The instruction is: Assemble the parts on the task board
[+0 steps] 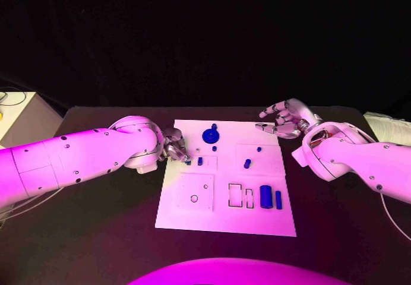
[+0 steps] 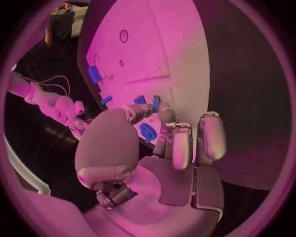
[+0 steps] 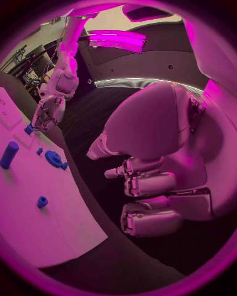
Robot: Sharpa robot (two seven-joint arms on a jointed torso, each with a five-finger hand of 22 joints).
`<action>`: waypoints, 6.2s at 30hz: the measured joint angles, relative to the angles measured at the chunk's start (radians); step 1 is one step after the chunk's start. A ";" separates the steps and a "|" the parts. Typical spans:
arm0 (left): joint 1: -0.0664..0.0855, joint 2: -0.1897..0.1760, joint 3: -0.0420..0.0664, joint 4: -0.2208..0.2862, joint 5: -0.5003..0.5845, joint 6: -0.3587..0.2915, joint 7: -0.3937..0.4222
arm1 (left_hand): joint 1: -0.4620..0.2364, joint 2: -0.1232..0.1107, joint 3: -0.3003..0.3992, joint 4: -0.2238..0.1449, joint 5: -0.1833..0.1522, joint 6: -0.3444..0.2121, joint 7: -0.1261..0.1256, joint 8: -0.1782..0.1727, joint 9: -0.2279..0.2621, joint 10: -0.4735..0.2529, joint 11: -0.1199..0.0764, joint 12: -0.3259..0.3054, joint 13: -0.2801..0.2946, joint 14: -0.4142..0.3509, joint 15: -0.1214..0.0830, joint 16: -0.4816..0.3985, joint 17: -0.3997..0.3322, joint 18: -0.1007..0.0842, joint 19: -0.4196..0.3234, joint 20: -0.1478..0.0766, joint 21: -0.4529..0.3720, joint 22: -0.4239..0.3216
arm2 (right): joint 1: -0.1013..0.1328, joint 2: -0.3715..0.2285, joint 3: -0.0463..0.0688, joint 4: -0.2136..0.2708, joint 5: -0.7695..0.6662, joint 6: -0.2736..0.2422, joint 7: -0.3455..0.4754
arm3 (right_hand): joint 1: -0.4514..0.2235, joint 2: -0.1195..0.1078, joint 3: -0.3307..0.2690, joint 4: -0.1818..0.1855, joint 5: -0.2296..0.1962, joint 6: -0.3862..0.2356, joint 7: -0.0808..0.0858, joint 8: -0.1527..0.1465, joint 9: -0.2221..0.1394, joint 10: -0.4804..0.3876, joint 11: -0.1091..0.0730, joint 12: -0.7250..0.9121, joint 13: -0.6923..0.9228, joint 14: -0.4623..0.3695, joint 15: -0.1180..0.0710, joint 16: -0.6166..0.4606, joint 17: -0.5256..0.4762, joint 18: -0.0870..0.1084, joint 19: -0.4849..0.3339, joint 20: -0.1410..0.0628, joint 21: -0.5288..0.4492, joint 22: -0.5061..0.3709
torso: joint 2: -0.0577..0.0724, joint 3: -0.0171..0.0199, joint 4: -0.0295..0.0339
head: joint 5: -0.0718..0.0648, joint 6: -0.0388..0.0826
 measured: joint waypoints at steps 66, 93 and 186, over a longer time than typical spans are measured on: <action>-0.009 0.010 0.002 -0.011 0.010 -0.009 -0.009 | -0.111 -0.008 0.022 -0.090 -0.011 0.045 -0.027 0.005 -0.021 0.029 -0.011 0.007 0.014 0.000 -0.014 0.004 0.000 0.000 0.007 -0.007 0.000 0.001 | -0.003 -0.001 0.000 -0.002 0.001 0.002 0.001 | -0.009 0.001 0.000 0.000 0.006 0.000 0.000 0.000 0.000 0.000 0.000 0.000 0.000 0.000 0.000 0.000 0.000 0.000 0.000 0.000 -0.004 0.000 | 0.000 0.0008 -0.0006 | -0.007 -0.008; -0.011 0.014 0.001 -0.016 0.013 -0.010 -0.013 | -0.122 -0.017 -0.179 0.006 -0.011 0.062 -0.031 0.002 -0.038 0.029 -0.011 0.007 0.022 0.000 -0.014 0.004 0.000 0.000 0.007 -0.007 0.000 0.002 | -0.003 -0.003 0.000 -0.002 0.001 0.003 0.001 | -0.013 -0.003 0.003 -0.003 0.006 0.000 0.000 0.000 0.000 0.000 0.000 0.000 0.000 0.000 0.000 0.000 0.001 0.000 0.000 0.000 -0.004 0.000 | 0.001 0.0010 -0.0007 | -0.009 -0.011; -0.043 0.192 -0.009 -0.186 -0.378 -0.277 0.538 | 0.235 -0.043 -0.163 -0.187 -0.013 -0.164 0.106 -0.262 -0.439 -0.516 0.160 -0.405 -0.493 -0.446 0.136 -0.379 -0.630 0.078 -0.489 0.125 -0.365 -0.498 | -0.008 0.004 0.000 -0.015 0.039 -0.009 0.041 | -0.051 -0.025 0.126 -0.004 0.018 -0.001 -0.018 0.006 0.002 -0.348 -0.015 -0.584 -0.451 0.000 -0.008 -0.167 -0.089 0.079 -0.082 -0.014 -0.401 -0.084 | 0.001 0.0012 -0.0009 | -0.039 0.017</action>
